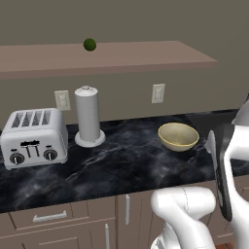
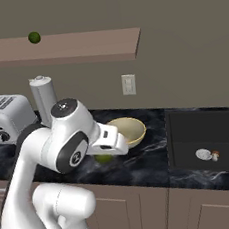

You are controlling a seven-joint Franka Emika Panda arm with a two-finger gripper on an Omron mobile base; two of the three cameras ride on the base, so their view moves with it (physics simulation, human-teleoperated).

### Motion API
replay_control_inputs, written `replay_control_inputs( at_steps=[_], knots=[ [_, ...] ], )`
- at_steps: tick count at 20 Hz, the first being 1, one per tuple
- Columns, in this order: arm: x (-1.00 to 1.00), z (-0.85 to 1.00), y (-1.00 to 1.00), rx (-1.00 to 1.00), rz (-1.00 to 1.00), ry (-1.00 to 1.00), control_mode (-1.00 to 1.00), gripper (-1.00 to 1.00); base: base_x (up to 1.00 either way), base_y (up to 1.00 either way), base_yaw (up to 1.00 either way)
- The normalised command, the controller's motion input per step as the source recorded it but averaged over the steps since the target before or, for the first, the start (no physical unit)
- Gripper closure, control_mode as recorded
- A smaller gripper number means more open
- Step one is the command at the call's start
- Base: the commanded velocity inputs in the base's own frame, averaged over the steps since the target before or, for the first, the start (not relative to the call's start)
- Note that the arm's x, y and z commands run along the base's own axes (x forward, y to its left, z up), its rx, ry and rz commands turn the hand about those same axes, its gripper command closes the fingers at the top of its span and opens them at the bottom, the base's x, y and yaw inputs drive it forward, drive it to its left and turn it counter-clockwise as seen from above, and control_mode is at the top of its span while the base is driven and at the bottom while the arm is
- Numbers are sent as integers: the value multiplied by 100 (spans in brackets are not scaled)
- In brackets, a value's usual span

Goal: Pick the limes from the cabinet and place them in one bowl. Pick the mushroom from the sink and place it in the other bowl.

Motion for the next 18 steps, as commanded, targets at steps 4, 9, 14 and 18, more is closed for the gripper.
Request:
replay_control_inputs(
  at_steps=[4,9,14,18],
  knots=[
    [57,-9,0,0,0,-11,-100,100,0,0,0],
    [62,-16,2,0,0,-22,-100,100,0,0,0],
    [66,-1,0,3,0,-15,-100,100,0,0,0],
    [91,-3,-2,0,0,0,-100,100,0,0,0]
  ],
)
